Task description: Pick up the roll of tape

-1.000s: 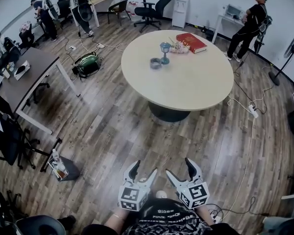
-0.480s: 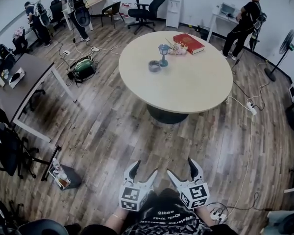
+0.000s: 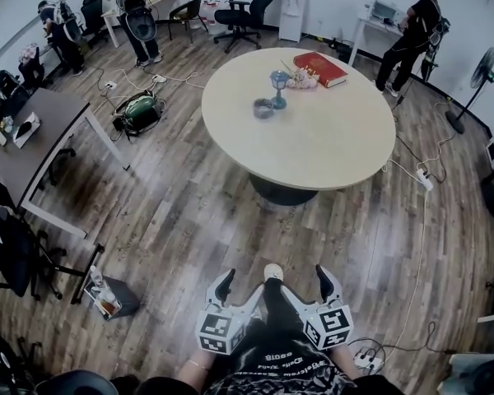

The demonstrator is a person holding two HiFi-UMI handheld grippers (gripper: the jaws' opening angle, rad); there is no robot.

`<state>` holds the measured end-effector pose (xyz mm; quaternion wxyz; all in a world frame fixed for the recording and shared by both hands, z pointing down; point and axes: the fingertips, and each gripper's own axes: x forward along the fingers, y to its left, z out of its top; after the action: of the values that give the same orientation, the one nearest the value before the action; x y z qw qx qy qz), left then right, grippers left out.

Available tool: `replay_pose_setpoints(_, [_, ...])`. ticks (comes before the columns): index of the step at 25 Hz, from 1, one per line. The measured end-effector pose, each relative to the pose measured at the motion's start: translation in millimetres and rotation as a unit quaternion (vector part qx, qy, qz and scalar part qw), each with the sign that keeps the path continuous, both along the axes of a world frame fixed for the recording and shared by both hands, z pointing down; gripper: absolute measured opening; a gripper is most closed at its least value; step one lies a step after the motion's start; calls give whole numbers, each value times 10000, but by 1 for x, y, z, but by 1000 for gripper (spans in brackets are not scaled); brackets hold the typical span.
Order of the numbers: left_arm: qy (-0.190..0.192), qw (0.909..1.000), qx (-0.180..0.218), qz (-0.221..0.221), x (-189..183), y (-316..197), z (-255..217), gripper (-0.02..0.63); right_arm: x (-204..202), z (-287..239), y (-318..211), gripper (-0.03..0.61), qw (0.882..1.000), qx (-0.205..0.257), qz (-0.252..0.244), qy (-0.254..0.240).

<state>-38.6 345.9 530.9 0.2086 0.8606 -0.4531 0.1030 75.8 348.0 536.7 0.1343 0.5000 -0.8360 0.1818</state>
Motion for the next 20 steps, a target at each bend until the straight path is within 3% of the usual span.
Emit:
replay_pose_setpoints(11, [-151,9992,-40,-356,-20,-43,5,322,-22,5,-60,408,9988,-60,-479,17])
replay_pose_setpoints(20, [-268,9965,-8,-788,-20,-114,-2,322,-34,-1,-144,408,9936,40,-1129,94])
